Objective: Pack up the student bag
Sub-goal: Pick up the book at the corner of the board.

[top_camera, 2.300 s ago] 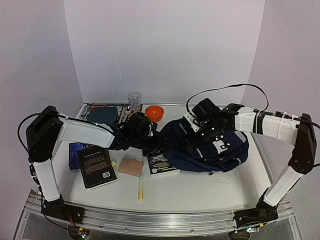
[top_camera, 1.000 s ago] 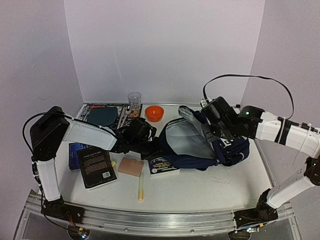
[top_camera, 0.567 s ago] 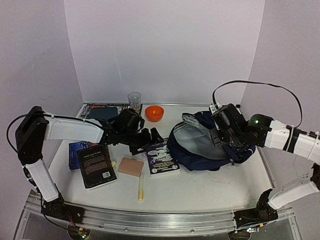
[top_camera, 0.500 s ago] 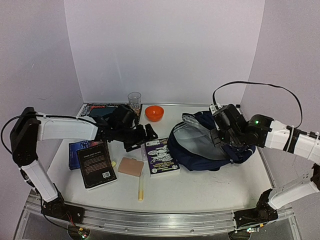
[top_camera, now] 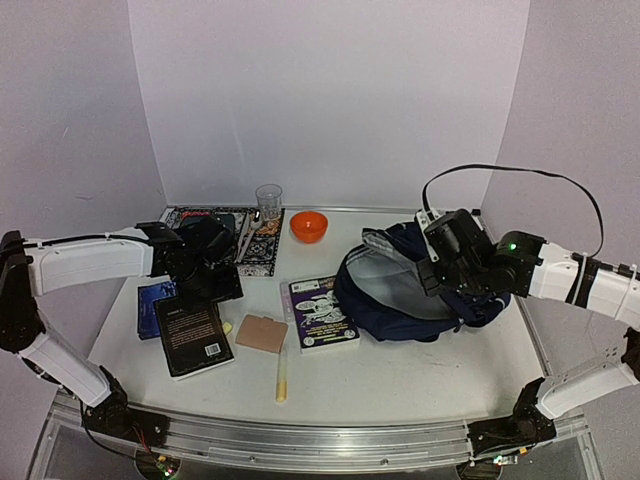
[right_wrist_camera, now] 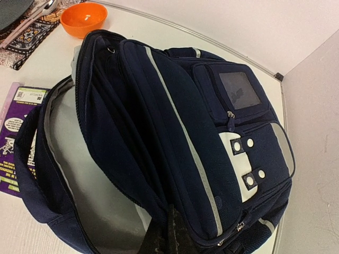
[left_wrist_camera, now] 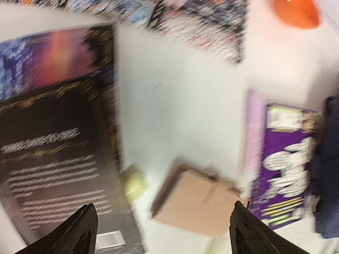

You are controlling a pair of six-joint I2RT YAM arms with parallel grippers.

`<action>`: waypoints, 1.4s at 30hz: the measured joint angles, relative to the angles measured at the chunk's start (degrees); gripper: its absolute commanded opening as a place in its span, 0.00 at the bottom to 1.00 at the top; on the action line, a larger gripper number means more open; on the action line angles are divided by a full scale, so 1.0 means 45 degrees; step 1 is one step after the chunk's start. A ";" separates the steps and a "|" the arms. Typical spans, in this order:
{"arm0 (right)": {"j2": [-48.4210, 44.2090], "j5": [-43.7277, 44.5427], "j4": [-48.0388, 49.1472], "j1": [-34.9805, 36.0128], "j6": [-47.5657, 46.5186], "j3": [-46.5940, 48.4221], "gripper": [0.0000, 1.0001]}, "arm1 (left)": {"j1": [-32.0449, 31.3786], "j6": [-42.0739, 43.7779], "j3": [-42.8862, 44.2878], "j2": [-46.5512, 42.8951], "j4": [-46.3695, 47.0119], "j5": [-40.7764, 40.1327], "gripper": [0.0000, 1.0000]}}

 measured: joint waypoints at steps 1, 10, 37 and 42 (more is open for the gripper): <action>0.0007 -0.0052 0.0030 0.0004 -0.0008 0.0000 0.00 | -0.0126 -0.0138 -0.0065 0.0017 -0.0434 -0.0219 0.86; 0.0389 -0.0289 0.0336 0.0004 -0.0022 0.0000 0.00 | -0.1688 -0.1361 -0.0078 0.1265 -0.2536 -0.1892 0.84; 0.0708 -0.0810 0.0580 0.0001 0.0041 0.0000 0.00 | -0.1919 -0.1448 0.0813 0.5278 -0.3176 -0.3252 0.73; 0.0714 -0.0819 0.0578 0.0004 0.0041 0.0000 0.00 | -0.1938 -0.1498 0.0643 0.5273 -0.3276 -0.3461 0.63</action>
